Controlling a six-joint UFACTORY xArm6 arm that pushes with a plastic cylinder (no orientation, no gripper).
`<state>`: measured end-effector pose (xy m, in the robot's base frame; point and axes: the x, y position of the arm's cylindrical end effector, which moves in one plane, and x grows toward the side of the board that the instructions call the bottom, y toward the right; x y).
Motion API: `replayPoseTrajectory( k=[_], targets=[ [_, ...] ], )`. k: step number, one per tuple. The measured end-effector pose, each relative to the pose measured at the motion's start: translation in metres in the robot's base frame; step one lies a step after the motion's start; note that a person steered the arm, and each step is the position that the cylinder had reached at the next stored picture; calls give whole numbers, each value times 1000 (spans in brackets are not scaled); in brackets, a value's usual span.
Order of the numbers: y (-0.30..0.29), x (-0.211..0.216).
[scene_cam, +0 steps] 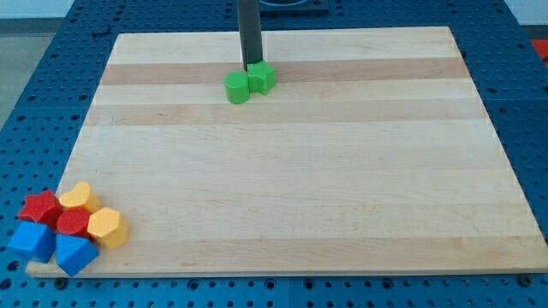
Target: Slide green star along with the green circle towards the left side of the board
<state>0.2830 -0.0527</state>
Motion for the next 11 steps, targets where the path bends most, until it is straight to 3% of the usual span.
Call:
replayPoseTrajectory(
  k=[2,4,7,11],
  targets=[
    [1,-38],
    [36,-39],
    [42,18],
    [-7,34]
  ],
)
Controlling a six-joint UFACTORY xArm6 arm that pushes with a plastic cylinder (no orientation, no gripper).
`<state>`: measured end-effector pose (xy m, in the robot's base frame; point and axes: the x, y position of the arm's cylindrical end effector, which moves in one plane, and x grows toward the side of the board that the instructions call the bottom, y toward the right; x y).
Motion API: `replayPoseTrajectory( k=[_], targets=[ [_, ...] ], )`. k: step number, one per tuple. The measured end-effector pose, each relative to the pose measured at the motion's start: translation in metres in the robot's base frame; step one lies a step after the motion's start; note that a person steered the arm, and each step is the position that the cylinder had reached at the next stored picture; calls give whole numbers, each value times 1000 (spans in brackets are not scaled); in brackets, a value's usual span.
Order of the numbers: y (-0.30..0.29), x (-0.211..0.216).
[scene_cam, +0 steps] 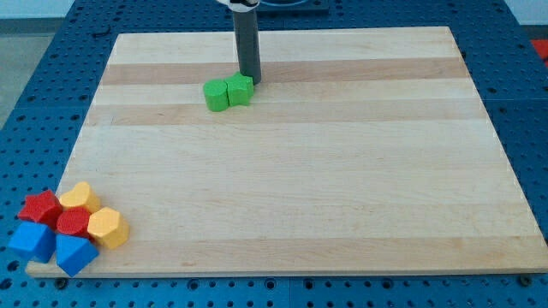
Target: Slide green star along with the green circle towards the left side of the board
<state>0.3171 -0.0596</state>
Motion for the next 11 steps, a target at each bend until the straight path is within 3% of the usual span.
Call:
replayPoseTrajectory(
  k=[5,9,11],
  targets=[
    [-65,34],
    [-14,37],
    [-12,61]
  ],
)
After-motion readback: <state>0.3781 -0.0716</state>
